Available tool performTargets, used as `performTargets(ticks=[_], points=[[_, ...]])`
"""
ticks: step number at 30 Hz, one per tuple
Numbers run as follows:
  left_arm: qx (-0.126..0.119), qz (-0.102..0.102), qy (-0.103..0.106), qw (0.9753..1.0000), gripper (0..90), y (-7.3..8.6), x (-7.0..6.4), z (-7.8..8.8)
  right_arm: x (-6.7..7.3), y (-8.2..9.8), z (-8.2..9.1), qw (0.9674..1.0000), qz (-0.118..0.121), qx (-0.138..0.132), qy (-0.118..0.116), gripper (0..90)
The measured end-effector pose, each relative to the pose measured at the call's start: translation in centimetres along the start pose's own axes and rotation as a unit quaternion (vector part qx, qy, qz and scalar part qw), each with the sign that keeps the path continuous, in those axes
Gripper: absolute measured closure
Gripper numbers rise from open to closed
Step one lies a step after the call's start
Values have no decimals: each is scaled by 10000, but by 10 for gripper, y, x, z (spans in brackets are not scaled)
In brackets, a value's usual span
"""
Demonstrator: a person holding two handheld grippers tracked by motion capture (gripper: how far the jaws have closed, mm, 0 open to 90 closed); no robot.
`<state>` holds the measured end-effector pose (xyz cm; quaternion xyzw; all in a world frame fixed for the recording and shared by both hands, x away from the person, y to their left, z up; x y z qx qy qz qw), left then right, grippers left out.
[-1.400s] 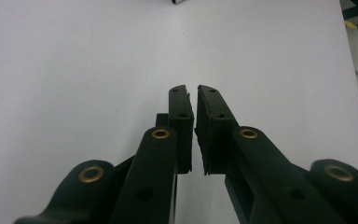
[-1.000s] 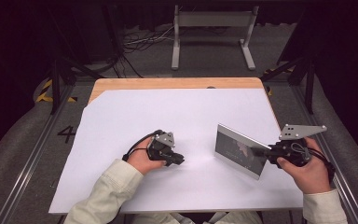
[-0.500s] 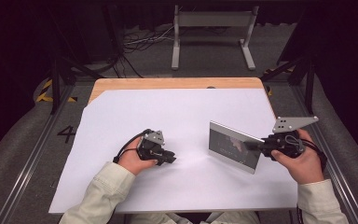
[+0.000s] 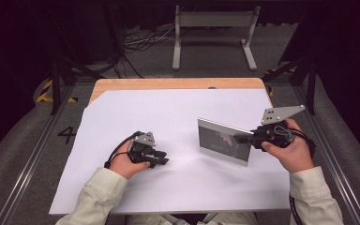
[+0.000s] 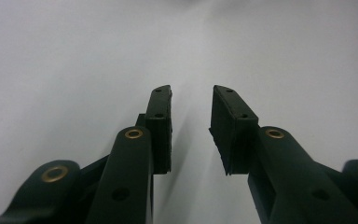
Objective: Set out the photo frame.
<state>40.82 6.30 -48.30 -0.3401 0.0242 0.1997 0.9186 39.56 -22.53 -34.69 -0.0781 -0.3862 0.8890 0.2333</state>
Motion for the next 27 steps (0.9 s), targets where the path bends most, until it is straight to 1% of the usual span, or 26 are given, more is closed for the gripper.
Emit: performTargets(ticks=[2, 8, 9, 11, 15, 17, 20, 27], points=[[17, 43, -23, 10000, 678, 4, 0, 2, 0, -5, -3, 9999, 82, -46, -132, 841], [-18, 175, -121, 9998, 675, 13, 3, 11, -1, -14, -14, 9993, 224, -47, -304, 841], [-27, 175, -135, 9998, 674, 14, 3, 12, 0, -17, -17, 9990, 262, -53, -358, 842], [-46, 213, -168, 9996, 673, 16, 3, 14, 0, -18, -19, 9989, 264, -49, -372, 842], [-36, 228, -224, 9995, 665, 20, 4, 17, 0, -24, -26, 9984, 343, -53, -443, 841], [-57, 298, -249, 9992, 661, 23, 4, 18, 0, -27, -30, 9980, 391, -39, -487, 841], [-55, 351, -293, 9989, 655, 27, 5, 22, 0, -30, -35, 9974, 458, -37, -564, 841], [-35, 429, -362, 9984, 653, 34, 5, 25, 0, -35, -46, 9959, 565, -59, -700, 841]])
Point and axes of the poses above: each handheld gripper's, and its own axes: z roughly backward along the jaws, y roughly out of its underside, x roughly to its left, the point moved 8 cm from there along -z, roughly forward along the jaws, and after that the axes turned 7 degrees about x, right-handed, at the moved point
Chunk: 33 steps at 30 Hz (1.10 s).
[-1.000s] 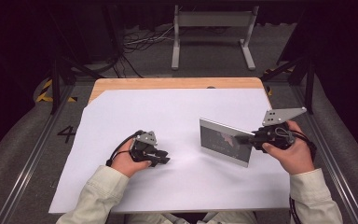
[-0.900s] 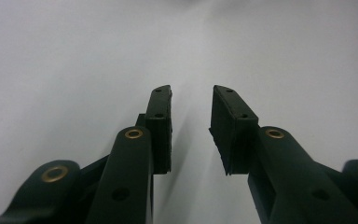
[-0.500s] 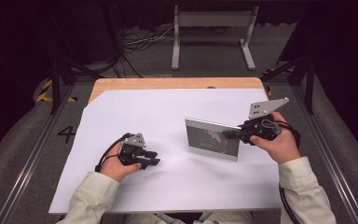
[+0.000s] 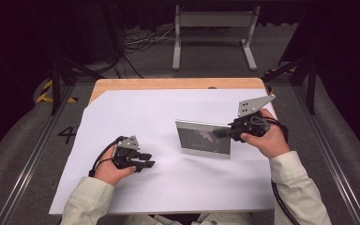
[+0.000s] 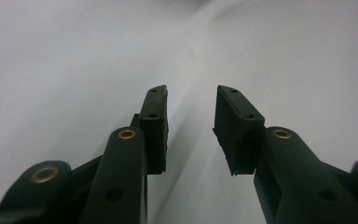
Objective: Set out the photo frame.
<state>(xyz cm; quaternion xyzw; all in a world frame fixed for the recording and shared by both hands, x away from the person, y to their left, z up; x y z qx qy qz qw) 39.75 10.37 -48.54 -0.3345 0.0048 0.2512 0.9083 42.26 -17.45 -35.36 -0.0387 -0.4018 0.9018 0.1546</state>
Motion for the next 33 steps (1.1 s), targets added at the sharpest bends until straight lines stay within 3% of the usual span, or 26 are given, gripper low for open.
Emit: performTargets(ticks=[12, 23, 29, 33], points=[[-1, 74, -60, 10000, 655, 8, 0, 6, 0, -6, -20, 9996, 102, 30, -268, 841], [25, 79, -13, 10000, 655, 8, 0, 3, -8, 5, -25, 9989, -17, 168, -433, 839], [41, 46, -8, 10000, 656, 7, 0, 2, -14, 8, -24, 9988, -1, 224, -445, 828], [33, 47, 12, 10000, 659, 6, -1, 2, -21, 10, -25, 9989, 95, 345, -297, 798]])
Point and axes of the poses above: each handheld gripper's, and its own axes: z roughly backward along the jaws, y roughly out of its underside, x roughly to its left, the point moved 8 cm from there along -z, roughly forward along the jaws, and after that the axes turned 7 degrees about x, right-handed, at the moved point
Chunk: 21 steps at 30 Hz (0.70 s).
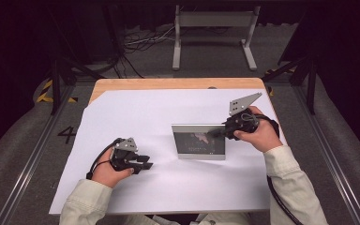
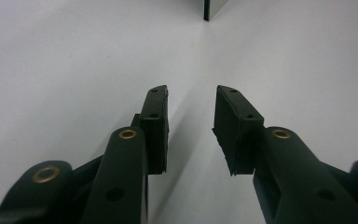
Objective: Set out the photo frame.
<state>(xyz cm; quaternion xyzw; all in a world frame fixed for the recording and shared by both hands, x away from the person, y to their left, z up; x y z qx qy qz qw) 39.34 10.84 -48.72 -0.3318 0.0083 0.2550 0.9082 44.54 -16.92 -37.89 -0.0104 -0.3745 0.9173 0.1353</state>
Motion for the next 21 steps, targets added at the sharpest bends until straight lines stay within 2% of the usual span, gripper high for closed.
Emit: performTargets(ticks=[7, 16, 21], points=[[-2, -6, -6, 10000, 660, 0, 1, 0, -9, 3, -1, 9997, 80, 164, 185, 759], [-2, 11, 10, 10000, 660, 0, 0, -1, -16, 7, 1, 9994, 75, 191, 267, 730], [-7, -14, 16, 10000, 661, -1, 0, -2, -21, 11, 5, 9982, 185, 292, 490, 709]])
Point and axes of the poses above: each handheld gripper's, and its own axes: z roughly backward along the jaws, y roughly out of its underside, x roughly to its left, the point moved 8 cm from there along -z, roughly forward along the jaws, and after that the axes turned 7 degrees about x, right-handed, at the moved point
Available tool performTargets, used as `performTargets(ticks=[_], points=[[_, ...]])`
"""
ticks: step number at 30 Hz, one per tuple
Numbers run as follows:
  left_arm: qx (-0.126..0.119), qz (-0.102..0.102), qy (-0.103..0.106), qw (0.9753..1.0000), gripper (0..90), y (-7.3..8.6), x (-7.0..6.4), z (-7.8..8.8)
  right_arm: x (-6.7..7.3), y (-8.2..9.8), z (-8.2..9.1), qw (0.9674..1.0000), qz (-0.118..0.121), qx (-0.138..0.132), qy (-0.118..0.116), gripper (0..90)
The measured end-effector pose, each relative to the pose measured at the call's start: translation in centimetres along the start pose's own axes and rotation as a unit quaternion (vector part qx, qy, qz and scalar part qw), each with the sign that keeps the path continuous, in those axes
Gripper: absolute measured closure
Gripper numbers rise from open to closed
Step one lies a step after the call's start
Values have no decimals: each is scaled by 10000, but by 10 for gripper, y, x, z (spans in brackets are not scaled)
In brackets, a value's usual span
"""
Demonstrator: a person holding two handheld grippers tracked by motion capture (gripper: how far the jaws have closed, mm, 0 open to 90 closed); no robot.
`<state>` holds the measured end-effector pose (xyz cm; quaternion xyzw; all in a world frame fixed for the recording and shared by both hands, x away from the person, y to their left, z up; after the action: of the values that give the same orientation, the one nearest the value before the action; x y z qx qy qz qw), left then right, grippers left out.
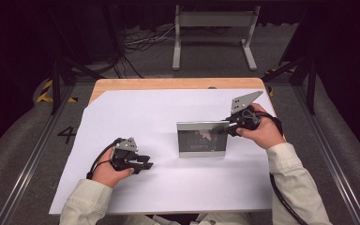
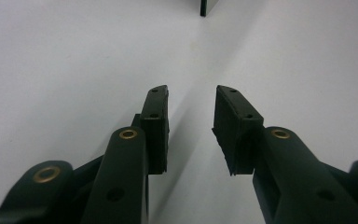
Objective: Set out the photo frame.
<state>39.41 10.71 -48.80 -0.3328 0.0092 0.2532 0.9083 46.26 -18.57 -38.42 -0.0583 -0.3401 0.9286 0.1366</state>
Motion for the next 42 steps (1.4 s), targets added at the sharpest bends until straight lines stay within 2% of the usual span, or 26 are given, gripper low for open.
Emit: performTargets(ticks=[9, 22, 26, 33, 42], points=[[17, 6, 6, 10000, 660, -1, 0, -1, -4, 9, -1, 9999, -133, -7, 43, 681], [-14, -10, -41, 10000, 643, -2, 1, 1, -3, 9, 0, 9996, -246, -82, 94, 661], [-24, 28, -37, 10000, 636, -2, 1, 1, 0, 7, 2, 9991, -384, -198, 54, 601], [-42, -5, -39, 10000, 624, -3, 2, 2, 1, 7, 8, 9988, -362, -279, 163, 485], [-68, -19, -82, 9999, 619, -1, 2, 6, 4, 9, 21, 9984, -345, -341, 284, 435]])
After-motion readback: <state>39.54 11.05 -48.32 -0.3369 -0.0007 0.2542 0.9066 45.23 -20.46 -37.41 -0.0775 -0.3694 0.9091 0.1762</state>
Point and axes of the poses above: each handheld gripper's, and its own axes: z roughly backward along the jaws, y roughly out of its underside, x roughly to its left, the point moved 8 cm from there along -z, roughly forward along the jaws, and after that the axes turned 7 degrees about x, right-handed, at the moved point
